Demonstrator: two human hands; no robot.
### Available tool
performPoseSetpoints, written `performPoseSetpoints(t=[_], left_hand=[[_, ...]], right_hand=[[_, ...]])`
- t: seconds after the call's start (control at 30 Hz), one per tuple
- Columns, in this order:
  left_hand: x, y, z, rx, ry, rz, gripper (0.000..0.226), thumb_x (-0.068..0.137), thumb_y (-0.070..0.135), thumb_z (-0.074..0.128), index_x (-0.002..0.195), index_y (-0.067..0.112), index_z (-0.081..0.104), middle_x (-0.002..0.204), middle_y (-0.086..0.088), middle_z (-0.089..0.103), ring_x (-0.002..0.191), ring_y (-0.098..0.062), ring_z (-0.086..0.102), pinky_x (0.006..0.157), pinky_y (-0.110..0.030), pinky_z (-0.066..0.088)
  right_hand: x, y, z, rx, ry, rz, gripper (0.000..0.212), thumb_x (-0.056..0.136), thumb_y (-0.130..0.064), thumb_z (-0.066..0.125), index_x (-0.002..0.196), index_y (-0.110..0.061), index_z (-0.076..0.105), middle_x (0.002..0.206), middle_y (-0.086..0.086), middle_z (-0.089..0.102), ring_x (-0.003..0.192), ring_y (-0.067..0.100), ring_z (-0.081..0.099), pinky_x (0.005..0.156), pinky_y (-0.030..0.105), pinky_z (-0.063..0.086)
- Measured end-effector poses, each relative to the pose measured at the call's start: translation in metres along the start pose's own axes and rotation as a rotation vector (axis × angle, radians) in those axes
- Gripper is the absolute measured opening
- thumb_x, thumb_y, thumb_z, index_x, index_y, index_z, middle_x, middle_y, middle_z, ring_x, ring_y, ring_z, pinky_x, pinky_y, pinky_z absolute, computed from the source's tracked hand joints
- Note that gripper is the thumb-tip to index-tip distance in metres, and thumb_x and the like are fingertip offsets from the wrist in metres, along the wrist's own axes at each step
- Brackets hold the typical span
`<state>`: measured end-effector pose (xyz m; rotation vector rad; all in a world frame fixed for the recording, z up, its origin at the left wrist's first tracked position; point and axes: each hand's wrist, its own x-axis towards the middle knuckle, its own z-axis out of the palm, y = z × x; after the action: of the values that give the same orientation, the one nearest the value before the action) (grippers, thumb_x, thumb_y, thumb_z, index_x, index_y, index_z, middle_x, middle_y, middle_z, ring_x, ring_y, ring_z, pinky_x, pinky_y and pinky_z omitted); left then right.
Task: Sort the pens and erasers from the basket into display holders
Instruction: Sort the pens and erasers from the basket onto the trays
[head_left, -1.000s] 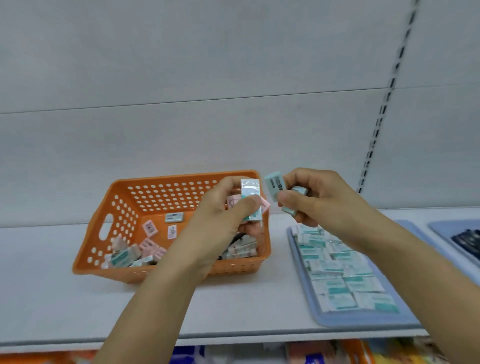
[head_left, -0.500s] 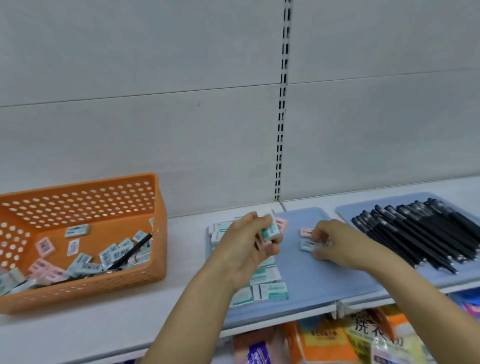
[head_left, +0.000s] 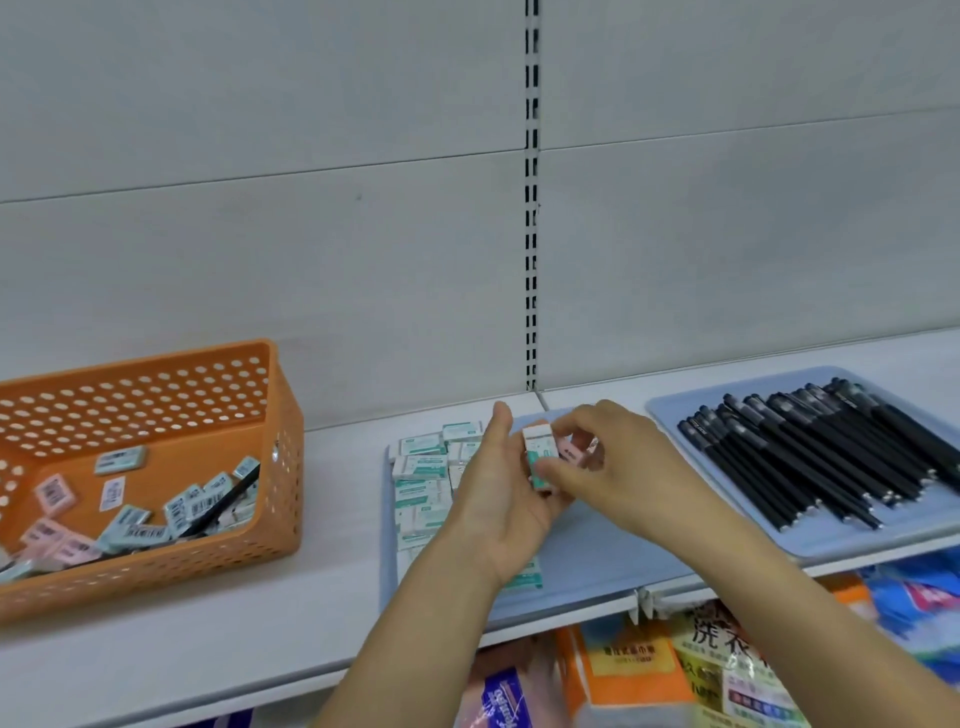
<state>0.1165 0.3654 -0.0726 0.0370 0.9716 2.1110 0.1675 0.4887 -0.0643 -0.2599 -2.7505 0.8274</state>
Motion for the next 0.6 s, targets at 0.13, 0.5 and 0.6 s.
performPoseSetpoints(t=[0.13, 0.5, 0.6], left_hand=[[0.003, -0.013, 0.010, 0.071, -0.008, -0.011, 0.067, 0.099, 0.055, 0.033, 0.129, 0.000, 0.055, 0.101, -0.015, 0.071, 0.088, -0.021, 0.071, 0.079, -0.031, 0.058], [0.020, -0.044, 0.015, 0.771, 0.144, 0.160, 0.052, 0.096, 0.016, 0.055, 0.144, 0.023, 0.037, 0.120, 0.006, 0.052, 0.100, -0.010, 0.055, 0.095, -0.027, 0.048], [0.021, -0.048, -0.002, 1.246, 0.119, 0.272, 0.063, 0.093, 0.002, 0.052, 0.146, 0.029, 0.032, 0.139, 0.005, 0.040, 0.117, -0.011, 0.052, 0.086, -0.015, 0.043]], right_hand=[[-0.005, 0.007, -0.002, -0.111, 0.013, 0.050, 0.032, 0.088, -0.053, 0.054, 0.108, -0.028, 0.059, 0.109, -0.009, 0.053, 0.089, 0.015, 0.059, 0.076, 0.035, 0.050], [-0.010, 0.053, -0.018, 0.215, 0.050, 0.384, 0.021, 0.083, -0.032, 0.066, 0.083, -0.011, 0.067, 0.076, 0.006, 0.071, 0.072, 0.022, 0.069, 0.071, 0.045, 0.058], [-0.013, 0.071, -0.027, 0.375, 0.068, 0.459, 0.014, 0.087, -0.024, 0.066, 0.086, -0.010, 0.065, 0.074, 0.008, 0.071, 0.058, 0.015, 0.068, 0.055, 0.033, 0.059]])
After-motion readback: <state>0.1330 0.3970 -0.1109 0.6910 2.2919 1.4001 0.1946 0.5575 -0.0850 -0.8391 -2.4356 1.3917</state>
